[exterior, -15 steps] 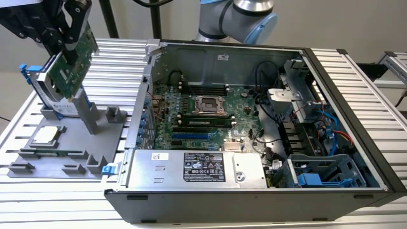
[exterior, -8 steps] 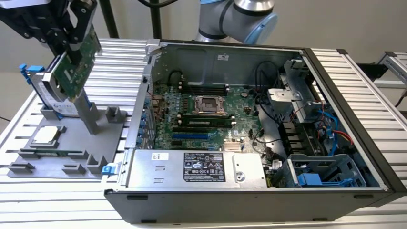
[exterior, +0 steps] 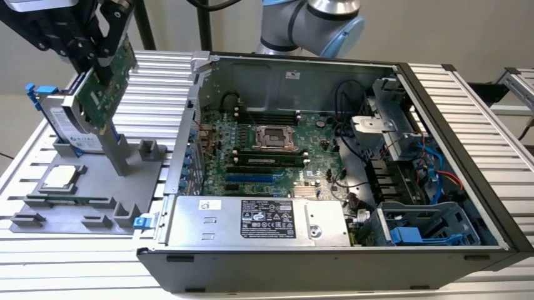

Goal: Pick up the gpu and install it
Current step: 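Pick up the gpu and move the gpu toward the slot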

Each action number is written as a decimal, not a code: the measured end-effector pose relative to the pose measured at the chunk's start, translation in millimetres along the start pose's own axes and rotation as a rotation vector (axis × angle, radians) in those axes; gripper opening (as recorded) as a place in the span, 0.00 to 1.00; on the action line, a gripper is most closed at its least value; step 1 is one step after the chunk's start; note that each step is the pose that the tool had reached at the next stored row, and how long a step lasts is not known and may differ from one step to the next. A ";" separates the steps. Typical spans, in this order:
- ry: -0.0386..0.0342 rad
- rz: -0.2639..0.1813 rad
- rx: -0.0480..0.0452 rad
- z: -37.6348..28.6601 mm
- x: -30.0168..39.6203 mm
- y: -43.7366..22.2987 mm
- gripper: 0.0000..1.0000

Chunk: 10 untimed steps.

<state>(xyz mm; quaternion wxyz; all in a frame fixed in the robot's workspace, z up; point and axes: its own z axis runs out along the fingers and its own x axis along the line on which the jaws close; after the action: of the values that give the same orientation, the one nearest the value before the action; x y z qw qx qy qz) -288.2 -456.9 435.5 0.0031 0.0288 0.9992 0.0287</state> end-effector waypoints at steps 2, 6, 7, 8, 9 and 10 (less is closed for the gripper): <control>0.0011 0.000 0.0001 0.0 -1.6 0.1 0.00; 0.0020 0.000 0.0001 0.0 -5.0 0.3 0.00; 0.0021 0.000 0.0001 0.0 -5.9 0.3 0.00; 0.0023 0.000 0.0001 0.0 -6.8 0.4 0.00; 0.0024 0.000 0.0002 0.0 -7.6 0.4 0.00; 0.0025 0.000 0.0002 0.0 -8.5 0.5 0.00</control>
<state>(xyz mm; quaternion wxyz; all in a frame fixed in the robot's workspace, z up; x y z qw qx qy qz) -279.7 -456.9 435.5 0.0018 0.0288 0.9992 0.0287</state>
